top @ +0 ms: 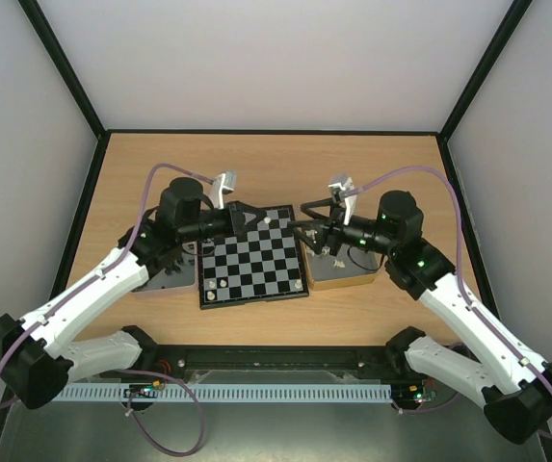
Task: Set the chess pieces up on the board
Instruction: Place the chess piece on the chessboard.
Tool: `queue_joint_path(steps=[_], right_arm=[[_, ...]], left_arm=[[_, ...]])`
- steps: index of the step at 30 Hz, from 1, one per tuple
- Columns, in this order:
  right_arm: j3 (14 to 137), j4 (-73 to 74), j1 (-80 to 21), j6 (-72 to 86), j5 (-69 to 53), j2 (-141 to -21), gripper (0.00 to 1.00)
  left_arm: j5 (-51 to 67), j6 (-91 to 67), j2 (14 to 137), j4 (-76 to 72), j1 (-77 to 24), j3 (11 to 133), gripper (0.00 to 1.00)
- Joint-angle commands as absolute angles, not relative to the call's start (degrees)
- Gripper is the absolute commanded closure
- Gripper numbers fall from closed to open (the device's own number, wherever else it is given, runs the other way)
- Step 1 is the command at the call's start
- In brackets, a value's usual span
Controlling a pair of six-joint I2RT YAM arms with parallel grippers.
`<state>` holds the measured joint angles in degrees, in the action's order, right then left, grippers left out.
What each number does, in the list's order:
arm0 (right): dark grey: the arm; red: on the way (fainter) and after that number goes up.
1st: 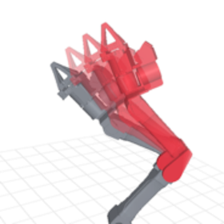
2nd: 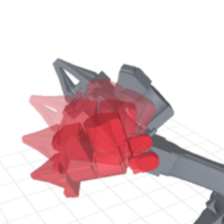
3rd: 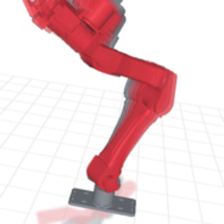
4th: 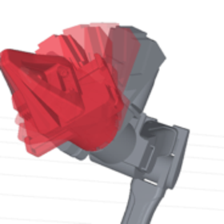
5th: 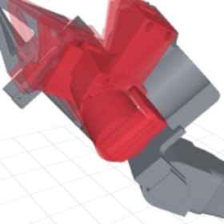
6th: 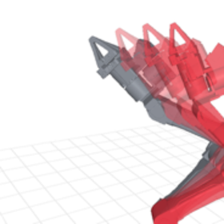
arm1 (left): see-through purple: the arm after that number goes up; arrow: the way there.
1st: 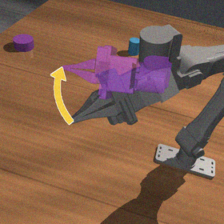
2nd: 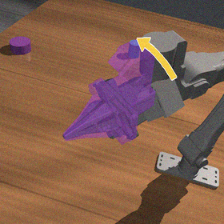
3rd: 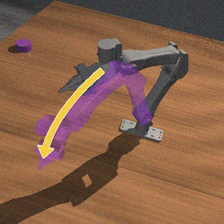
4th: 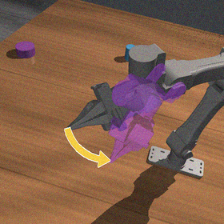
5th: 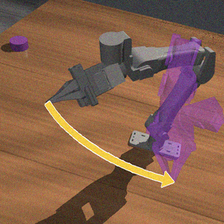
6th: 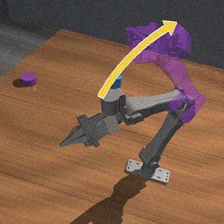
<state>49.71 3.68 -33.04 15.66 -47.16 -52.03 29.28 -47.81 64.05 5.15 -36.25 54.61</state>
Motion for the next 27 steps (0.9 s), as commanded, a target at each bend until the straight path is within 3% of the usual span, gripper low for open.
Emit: queue_joint_path(steps=[1,7,10,20,27], right_arm=[[48.52,2.03,-33.29,21.29,-29.62,-50.11,0.28],[48.85,6.52,-33.31,32.02,0.09,-50.93,0.28],[48.09,8.66,-33.31,36.79,9.19,-50.10,0.28],[44.44,8.27,-33.31,41.41,10.59,-48.15,0.28],[44.05,8.72,-33.31,41.74,10.31,-48.34,0.28]], left_arm=[[10.50,-37.33,63.50,14.62,-39.70,56.33,0.98],[-6.76,-30.69,68.78,18.00,-50.38,55.61,0.98],[-10.63,-28.26,72.59,16.93,-54.88,55.08,0.98],[-3.11,-26.81,89.56,7.13,-57.58,57.64,0.98],[-4.49,-26.61,95.89,5.84,-58.10,59.38,0.98]])
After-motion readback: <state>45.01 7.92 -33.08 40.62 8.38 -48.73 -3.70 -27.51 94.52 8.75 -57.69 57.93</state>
